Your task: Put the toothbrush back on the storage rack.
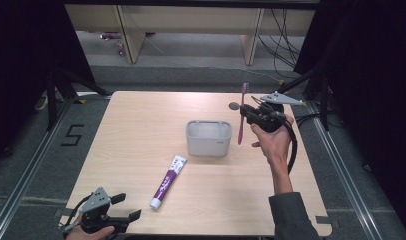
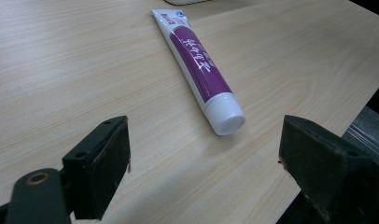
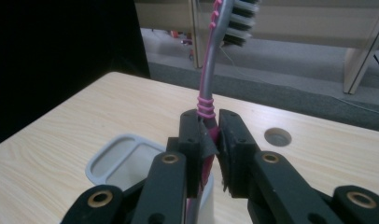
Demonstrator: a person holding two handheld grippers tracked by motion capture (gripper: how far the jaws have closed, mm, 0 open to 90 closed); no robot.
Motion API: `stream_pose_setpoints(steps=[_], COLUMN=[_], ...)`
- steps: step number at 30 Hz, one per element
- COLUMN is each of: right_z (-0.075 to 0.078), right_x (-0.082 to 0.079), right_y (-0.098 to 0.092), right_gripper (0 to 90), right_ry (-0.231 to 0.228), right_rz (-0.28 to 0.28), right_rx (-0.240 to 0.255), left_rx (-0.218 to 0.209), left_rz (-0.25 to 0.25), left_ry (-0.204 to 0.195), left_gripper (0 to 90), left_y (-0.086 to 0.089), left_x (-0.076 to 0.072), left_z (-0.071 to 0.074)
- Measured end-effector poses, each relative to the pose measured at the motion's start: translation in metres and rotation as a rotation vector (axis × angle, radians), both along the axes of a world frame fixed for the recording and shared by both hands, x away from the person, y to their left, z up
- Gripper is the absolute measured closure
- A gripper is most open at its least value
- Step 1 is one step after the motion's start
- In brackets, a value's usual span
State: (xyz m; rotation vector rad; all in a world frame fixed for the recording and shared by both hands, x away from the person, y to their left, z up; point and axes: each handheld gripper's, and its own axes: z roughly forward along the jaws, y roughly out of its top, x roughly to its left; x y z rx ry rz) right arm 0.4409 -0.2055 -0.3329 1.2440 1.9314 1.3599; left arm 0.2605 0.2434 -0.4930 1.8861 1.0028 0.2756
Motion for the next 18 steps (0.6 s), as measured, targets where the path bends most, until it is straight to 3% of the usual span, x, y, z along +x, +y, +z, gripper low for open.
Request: stream_pose_setpoints(steps=[2, 13, 18], right_z=[0.0, -0.008, -0.015], right_x=[0.005, 0.032, 0.04], right_y=[0.005, 0.03, 0.033], right_gripper=[80.2, 80.1, 80.2], right_ry=[-0.006, -0.033, -0.04], right_rz=[0.002, -0.019, -0.03], right_rx=[0.017, -0.041, -0.031], left_rx=[0.002, -0.001, 0.0], left_rz=[0.004, -0.003, -0.005], left_ry=[0.001, 0.001, 0.001], left_gripper=[16.1, 16.1, 16.1], left_y=[0.0, 0.001, 0.001], left_x=[0.0, -0.001, -0.001], left_z=[0.0, 0.001, 0.001])
